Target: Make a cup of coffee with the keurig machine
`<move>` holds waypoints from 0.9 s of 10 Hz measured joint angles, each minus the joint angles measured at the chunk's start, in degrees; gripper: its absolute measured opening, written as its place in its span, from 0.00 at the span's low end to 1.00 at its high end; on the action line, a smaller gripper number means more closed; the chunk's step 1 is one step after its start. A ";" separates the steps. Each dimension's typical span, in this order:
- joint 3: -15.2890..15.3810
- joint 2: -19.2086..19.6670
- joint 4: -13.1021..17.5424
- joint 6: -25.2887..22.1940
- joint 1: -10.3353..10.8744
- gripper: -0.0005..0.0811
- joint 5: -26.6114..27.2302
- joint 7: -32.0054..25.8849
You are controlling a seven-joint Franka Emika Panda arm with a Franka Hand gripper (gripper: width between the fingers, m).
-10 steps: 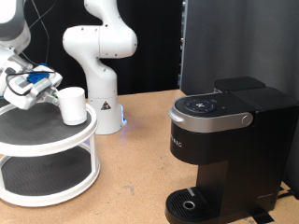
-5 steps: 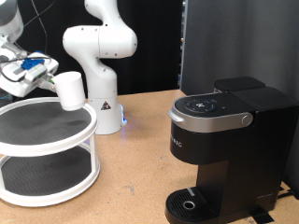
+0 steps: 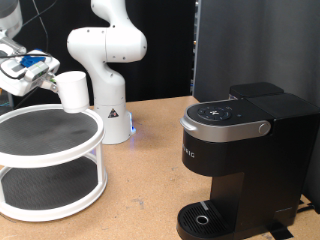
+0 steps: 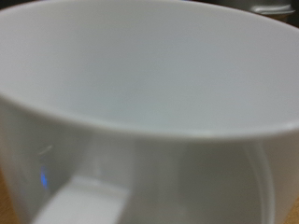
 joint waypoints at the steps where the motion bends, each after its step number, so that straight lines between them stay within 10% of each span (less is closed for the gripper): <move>1: 0.22 -0.09 -1.52 2.68 0.29 0.09 4.65 -0.20; 9: 14.48 0.15 -8.17 24.88 10.86 0.09 28.85 -0.10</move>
